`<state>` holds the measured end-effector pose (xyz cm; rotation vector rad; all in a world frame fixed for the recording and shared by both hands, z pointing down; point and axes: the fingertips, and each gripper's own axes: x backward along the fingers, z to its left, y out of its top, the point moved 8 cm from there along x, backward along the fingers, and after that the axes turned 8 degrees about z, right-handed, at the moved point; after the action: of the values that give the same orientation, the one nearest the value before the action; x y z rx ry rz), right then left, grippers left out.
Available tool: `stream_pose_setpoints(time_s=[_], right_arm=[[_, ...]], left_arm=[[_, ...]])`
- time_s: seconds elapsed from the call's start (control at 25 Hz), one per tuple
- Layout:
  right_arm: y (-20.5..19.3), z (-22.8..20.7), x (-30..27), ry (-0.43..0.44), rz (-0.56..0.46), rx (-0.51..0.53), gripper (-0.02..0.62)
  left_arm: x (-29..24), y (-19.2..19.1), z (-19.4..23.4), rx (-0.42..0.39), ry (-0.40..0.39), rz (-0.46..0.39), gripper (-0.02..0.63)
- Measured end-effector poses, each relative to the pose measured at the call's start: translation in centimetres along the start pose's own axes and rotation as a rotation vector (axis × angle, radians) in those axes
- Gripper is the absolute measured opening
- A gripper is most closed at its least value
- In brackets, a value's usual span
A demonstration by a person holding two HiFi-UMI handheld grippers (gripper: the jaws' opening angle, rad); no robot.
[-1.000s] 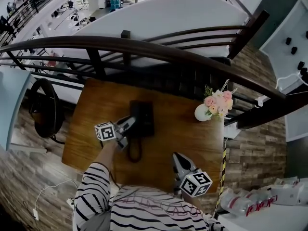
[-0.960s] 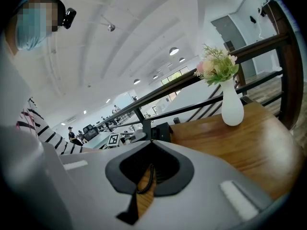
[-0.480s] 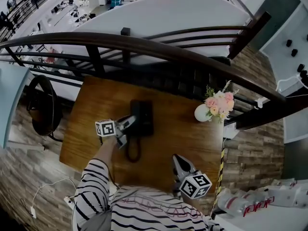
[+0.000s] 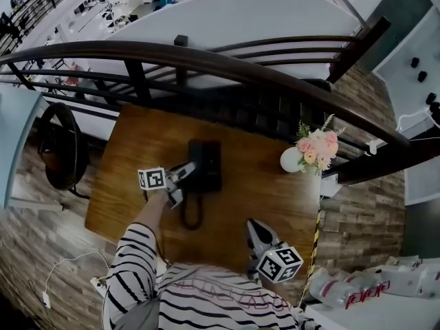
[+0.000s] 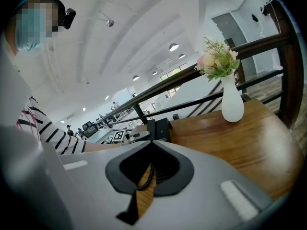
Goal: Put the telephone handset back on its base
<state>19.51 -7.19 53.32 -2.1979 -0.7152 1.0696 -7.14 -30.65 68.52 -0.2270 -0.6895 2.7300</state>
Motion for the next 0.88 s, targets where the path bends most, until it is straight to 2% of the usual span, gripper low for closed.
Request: stream_pose_setpoints(time_s=[0.24, 0.44, 0.88], right_arm=[[0.1, 0.2, -0.5, 0.001, 0.006, 0.000, 0.000], [0.5, 0.4, -0.9, 0.007, 0.005, 0.009, 0.000], [0.8, 1.4, -2.3, 0.032, 0.018, 0.020, 0.000]], left_arm=[[0.2, -0.1, 0.7, 0.037, 0.003, -0.005, 0.075], [0.3, -0.2, 0.8, 0.034, 0.001, -0.010, 0.075], [0.2, -0.4, 0.8, 0.052, 0.006, -0.069, 0.083]])
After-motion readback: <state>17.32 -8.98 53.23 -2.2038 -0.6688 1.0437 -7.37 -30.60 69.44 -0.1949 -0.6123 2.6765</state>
